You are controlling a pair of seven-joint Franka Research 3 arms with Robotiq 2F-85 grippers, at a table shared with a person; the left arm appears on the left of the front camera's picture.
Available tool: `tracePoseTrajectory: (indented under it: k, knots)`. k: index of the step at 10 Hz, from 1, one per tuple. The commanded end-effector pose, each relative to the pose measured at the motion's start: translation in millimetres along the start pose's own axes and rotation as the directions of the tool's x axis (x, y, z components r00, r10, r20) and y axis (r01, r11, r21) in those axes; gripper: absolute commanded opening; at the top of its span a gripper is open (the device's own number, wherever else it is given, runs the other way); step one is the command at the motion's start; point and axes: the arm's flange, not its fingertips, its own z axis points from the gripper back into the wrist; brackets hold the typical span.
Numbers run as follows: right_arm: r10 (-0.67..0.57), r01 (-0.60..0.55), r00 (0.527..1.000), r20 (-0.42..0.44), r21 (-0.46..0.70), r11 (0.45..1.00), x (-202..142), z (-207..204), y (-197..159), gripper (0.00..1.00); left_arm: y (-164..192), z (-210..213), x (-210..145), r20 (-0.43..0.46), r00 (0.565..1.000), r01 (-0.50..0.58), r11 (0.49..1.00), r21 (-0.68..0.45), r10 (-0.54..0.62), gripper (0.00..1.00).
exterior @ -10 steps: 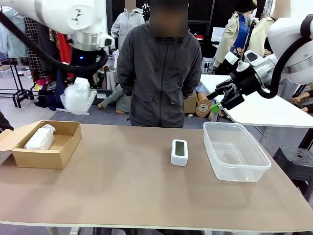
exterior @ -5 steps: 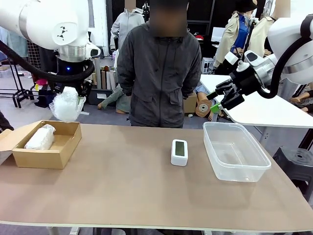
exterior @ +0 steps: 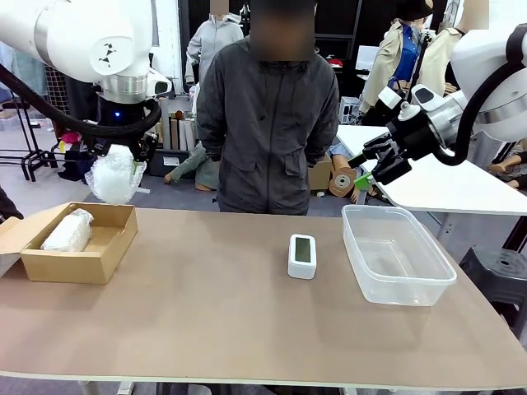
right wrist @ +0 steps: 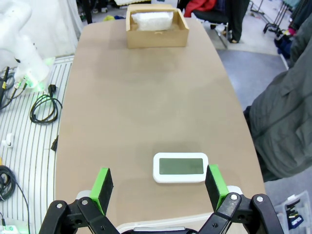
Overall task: Separate and place wrapped and unwrapped clocks.
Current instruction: If the picked Digital clock is wrapped, place it in the Package Box ; if not, place it in the Organizing box.
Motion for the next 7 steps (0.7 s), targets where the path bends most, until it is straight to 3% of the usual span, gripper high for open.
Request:
tracePoseTrajectory:
  k: [1,3,5,6,7]
  knots:
    - [0.006,-0.006,1.000,0.006,-0.001,1.000,2.3,1.3,0.2,1.00,3.2,4.0,2.2,0.004,1.000,-0.004,1.000,-0.004,0.004,0.00]
    - [0.006,-0.006,1.000,0.006,-0.001,1.000,2.3,1.3,0.2,1.00,0.2,-0.1,0.1,0.000,1.000,0.000,1.000,0.000,0.000,0.00]
    - [0.006,-0.006,1.000,0.006,-0.001,1.000,2.3,1.3,0.2,1.00,7.5,-31.2,6.6,-0.018,1.000,-0.009,1.000,0.012,0.009,0.00]
    - [0.006,-0.006,1.000,0.006,-0.001,1.000,2.3,1.3,0.2,1.00,14.0,-45.4,10.0,-0.077,0.997,-0.021,1.000,-0.021,0.019,0.00]
    - [0.006,-0.006,1.000,0.006,-0.001,1.000,2.3,1.3,0.2,1.00,16.5,-56.6,9.2,-0.058,0.997,-0.051,0.997,-0.051,0.048,0.00]
